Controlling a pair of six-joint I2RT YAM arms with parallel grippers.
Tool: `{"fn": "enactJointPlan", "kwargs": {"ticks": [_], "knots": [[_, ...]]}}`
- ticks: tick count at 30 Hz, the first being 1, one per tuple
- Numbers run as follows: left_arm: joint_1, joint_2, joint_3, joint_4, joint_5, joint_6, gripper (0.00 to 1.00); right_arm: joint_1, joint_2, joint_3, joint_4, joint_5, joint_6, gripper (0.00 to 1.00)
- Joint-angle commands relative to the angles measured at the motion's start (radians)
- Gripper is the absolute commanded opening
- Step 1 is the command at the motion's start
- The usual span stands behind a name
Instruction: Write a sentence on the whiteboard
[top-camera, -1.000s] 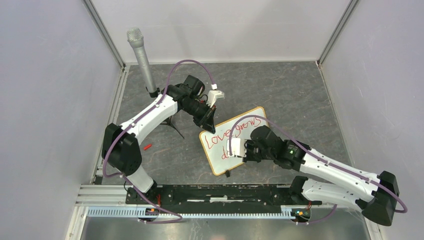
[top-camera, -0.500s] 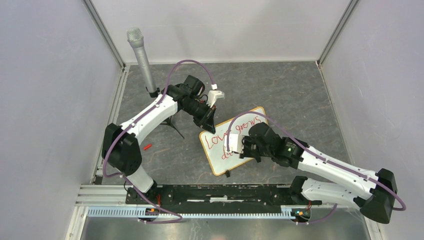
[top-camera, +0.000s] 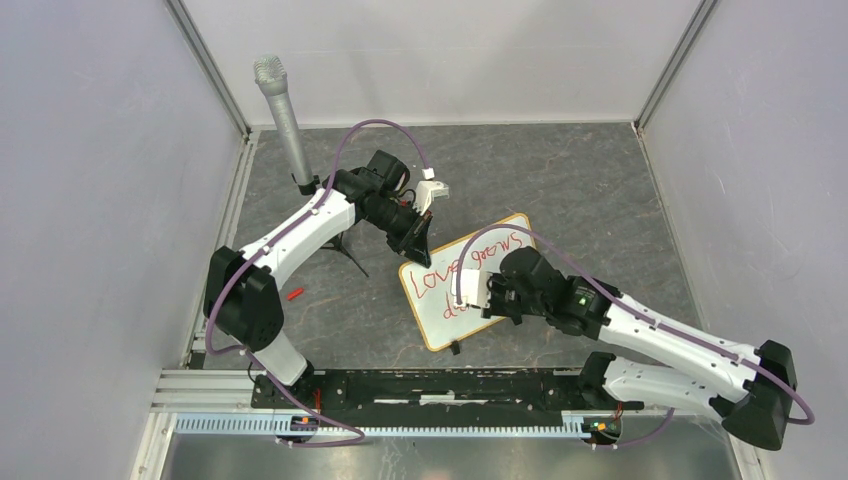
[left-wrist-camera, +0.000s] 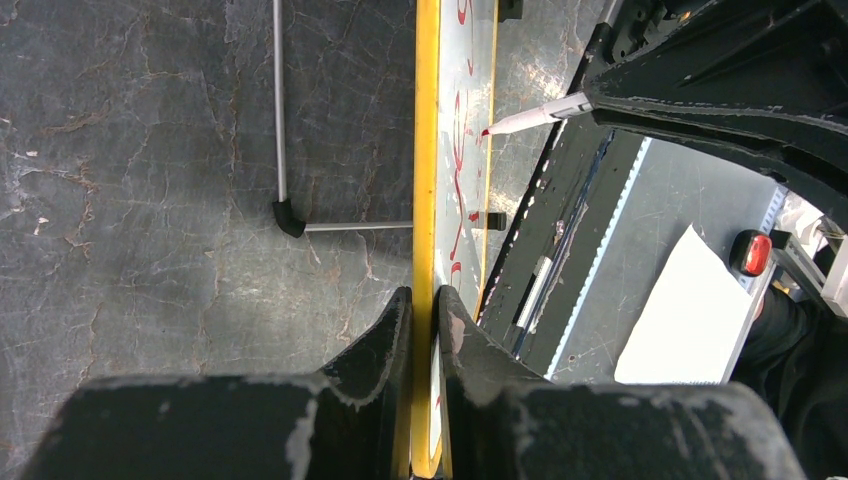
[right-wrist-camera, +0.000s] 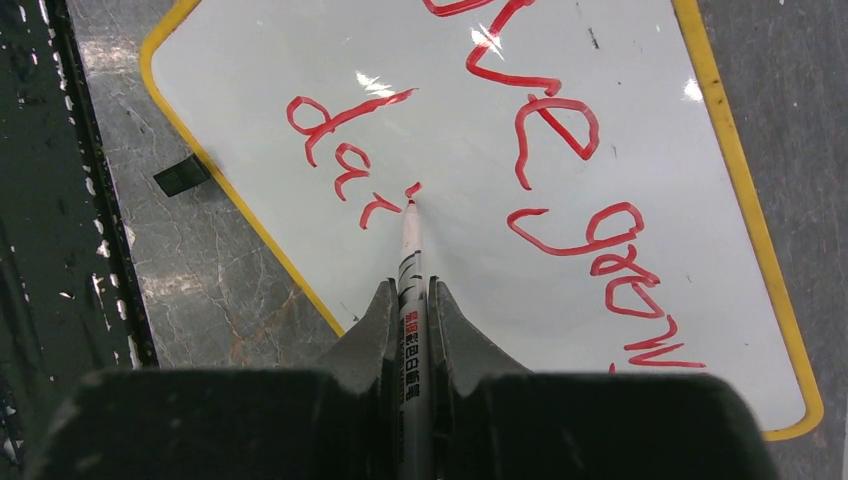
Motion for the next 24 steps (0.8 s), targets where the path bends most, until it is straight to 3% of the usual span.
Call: {"fn": "enactJointPlan", "kwargs": {"ticks": [1, 24], "knots": [[-0.012, 0.006, -0.012, -0.035, 0.006, 0.053, 0.02, -0.004, -0.047, 0.031, 0.006, -0.022, 0.011, 0.0], [-0.01, 0.005, -0.012, -0.035, 0.009, 0.056, 0.02, -0.06, -0.038, -0.021, 0.047, 0.045, 0.043, 0.0]]}}
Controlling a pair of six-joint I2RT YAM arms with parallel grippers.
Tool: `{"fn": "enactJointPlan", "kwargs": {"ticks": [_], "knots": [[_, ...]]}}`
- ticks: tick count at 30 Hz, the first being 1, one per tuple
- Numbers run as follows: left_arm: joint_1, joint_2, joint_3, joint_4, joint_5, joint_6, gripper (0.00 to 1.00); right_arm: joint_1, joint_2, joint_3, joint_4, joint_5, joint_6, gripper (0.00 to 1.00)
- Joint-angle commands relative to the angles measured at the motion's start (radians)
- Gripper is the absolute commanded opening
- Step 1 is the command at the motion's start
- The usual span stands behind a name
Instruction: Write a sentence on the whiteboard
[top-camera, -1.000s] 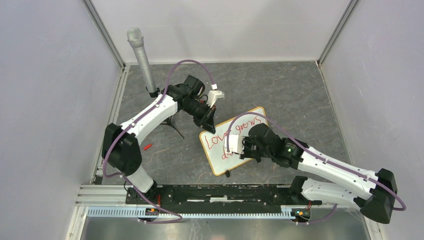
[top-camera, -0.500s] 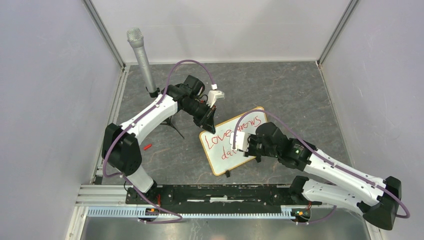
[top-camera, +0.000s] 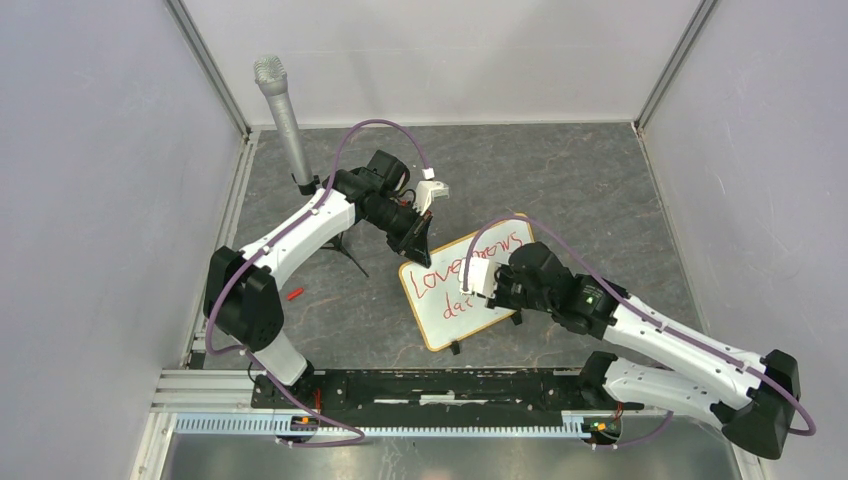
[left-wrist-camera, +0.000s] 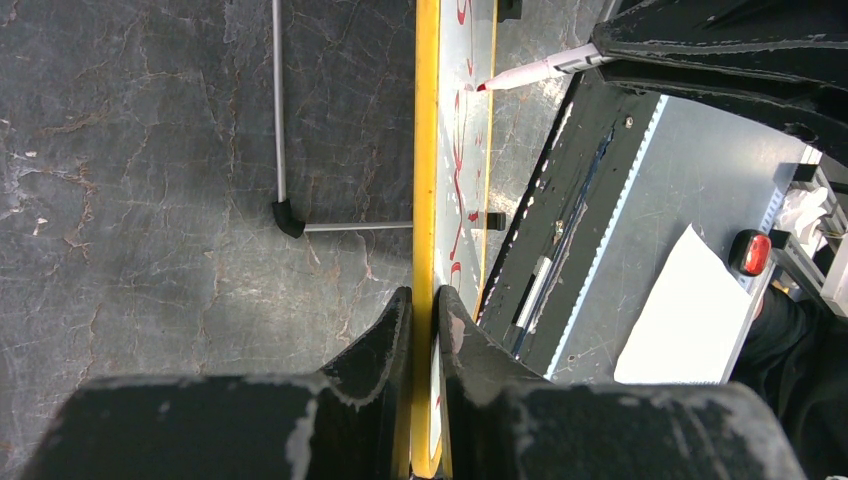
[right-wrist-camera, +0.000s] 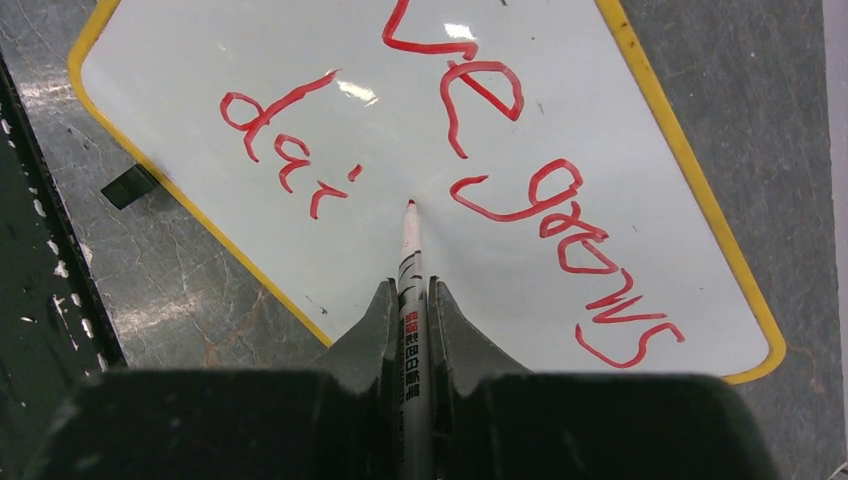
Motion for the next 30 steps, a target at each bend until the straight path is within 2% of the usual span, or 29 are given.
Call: {"fn": "enactJointPlan", "kwargs": {"ticks": [1, 18, 30], "knots": [[-0.012, 0.005, -0.012, -0.035, 0.008, 0.056, 0.03, -0.004, 0.011, -0.021, 0.033, 0.001, 0.005, 0.0], [-0.011, 0.01, -0.022, -0.036, 0.007, 0.066, 0.03, -0.004, 0.029, -0.068, -0.058, -0.057, -0.065, 0.0], [-0.012, 0.014, -0.012, -0.035, 0.012, 0.061, 0.02, -0.006, -0.015, -0.004, -0.054, -0.019, -0.053, 0.0]]}}
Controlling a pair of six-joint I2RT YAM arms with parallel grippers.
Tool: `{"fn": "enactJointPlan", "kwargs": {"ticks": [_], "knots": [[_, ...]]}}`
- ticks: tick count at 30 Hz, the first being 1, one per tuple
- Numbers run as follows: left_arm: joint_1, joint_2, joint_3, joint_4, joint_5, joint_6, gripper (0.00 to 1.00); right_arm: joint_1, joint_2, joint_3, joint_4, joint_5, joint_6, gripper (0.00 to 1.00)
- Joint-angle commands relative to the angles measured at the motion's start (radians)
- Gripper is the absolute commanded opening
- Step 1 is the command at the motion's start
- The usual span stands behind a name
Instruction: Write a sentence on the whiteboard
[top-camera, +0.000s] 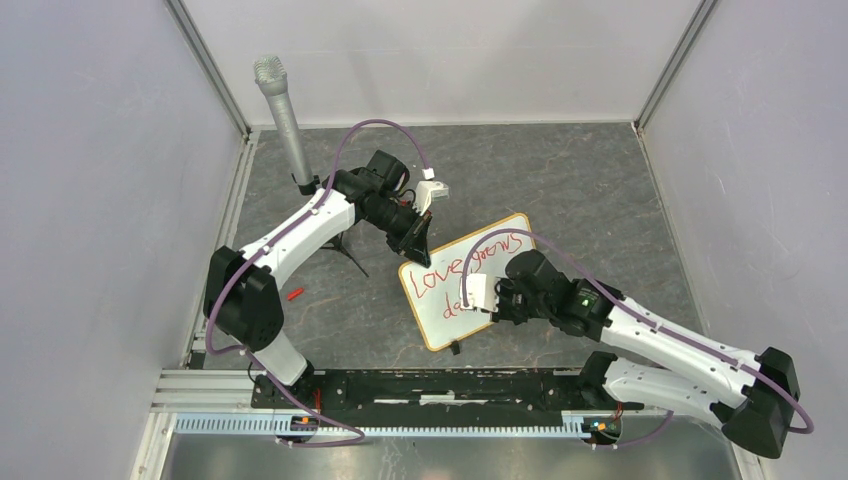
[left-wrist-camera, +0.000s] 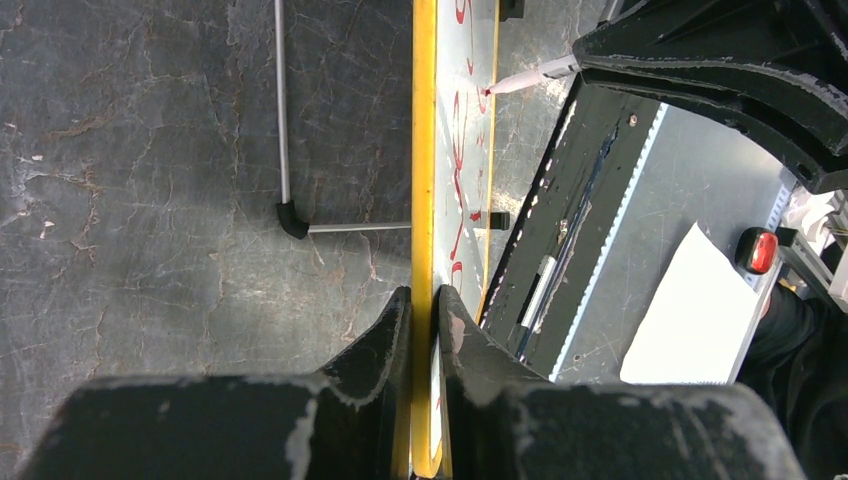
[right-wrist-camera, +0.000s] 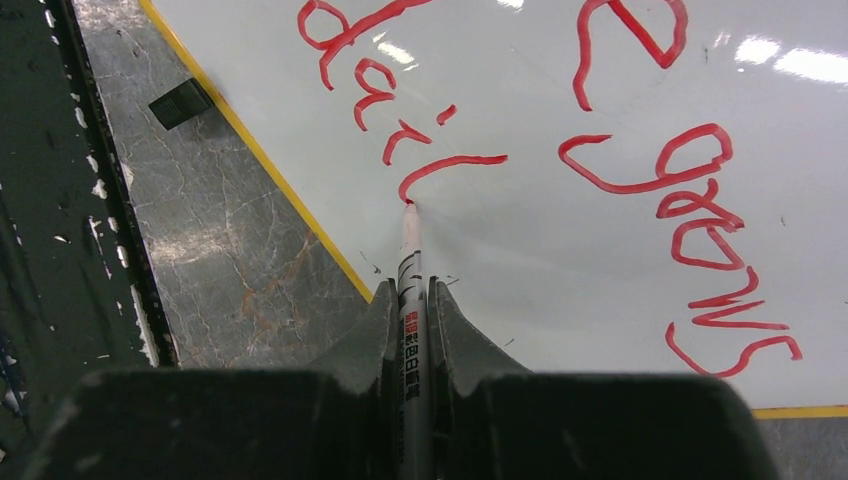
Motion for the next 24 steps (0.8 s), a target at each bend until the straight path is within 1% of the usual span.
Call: {"fn": "enactJointPlan", "kwargs": {"ticks": [1, 14, 19, 24], "knots": [[-0.014, 0.013, -0.008, -0.038, 0.011, 0.047, 0.03, -0.006, -0.032, 0.052, 0.025, 0.043, 0.006, 0.0], [-0.014, 0.012, -0.006, -0.038, 0.01, 0.045, 0.03, -0.012, -0.027, 0.035, 0.101, 0.108, 0.028, 0.0], [-0.012, 0.014, -0.007, -0.039, 0.01, 0.045, 0.02, -0.02, -0.026, 0.034, 0.094, 0.139, 0.028, 0.0], [-0.013, 0.021, -0.007, -0.039, 0.015, 0.047, 0.03, -0.034, -0.044, 0.017, 0.073, 0.137, 0.024, 0.0]]}}
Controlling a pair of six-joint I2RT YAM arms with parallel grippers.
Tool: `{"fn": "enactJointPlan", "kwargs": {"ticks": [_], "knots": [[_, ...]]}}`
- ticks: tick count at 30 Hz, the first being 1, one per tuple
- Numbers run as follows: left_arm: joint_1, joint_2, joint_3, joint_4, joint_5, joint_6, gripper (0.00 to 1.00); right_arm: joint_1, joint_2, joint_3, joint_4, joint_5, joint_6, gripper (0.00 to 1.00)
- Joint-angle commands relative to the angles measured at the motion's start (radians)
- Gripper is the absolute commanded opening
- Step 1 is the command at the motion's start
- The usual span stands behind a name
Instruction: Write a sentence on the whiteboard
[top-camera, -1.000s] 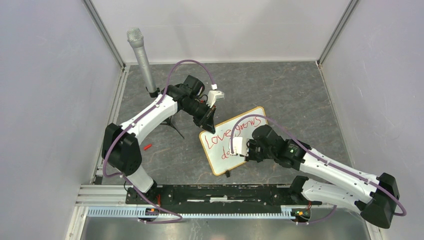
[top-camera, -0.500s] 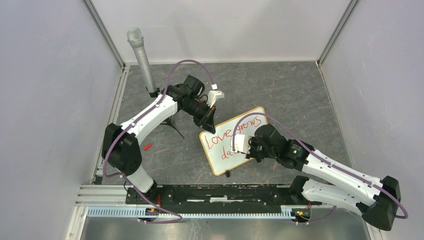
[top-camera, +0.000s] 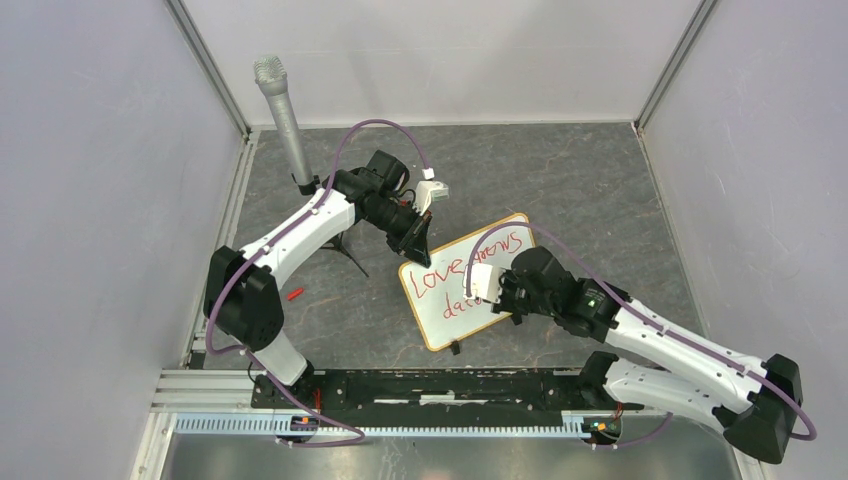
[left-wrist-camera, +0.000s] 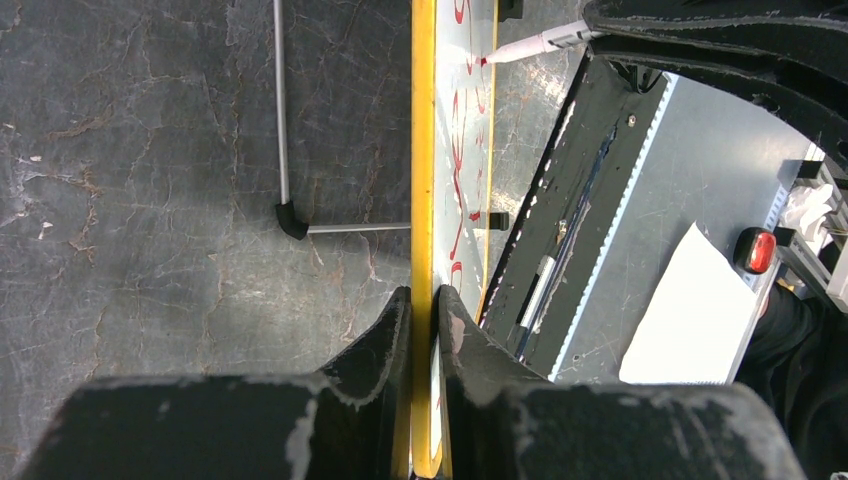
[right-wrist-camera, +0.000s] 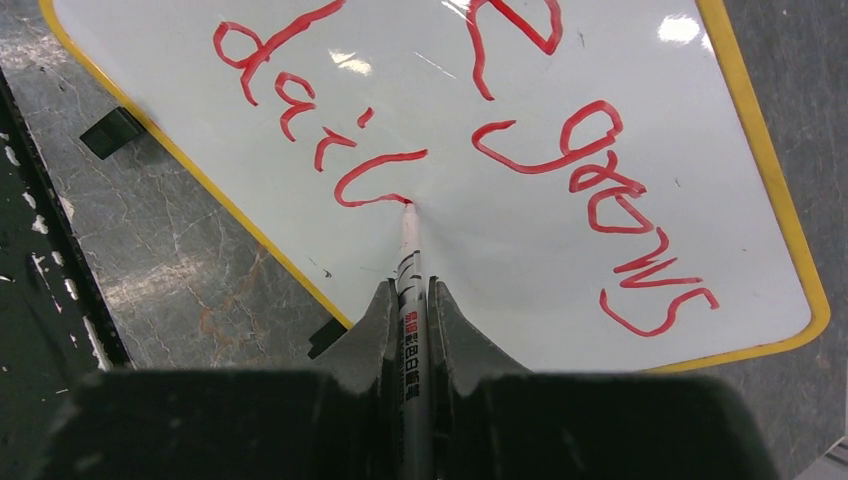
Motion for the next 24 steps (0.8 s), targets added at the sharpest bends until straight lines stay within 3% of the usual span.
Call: {"fn": "enactJointPlan", "kwargs": {"ticks": [1, 17, 24], "knots": [[-0.014, 0.021, -0.006, -0.039, 0.011, 0.047, 0.02, -0.022, -0.015, 0.006, 0.03, 0.054, -0.003, 0.0], [-0.014, 0.027, -0.002, -0.039, 0.012, 0.049, 0.02, -0.024, -0.015, -0.04, -0.031, 0.001, -0.044, 0.0], [-0.015, 0.03, 0.001, -0.039, 0.013, 0.048, 0.02, -0.028, -0.021, 0.014, -0.024, 0.074, -0.039, 0.0]]}}
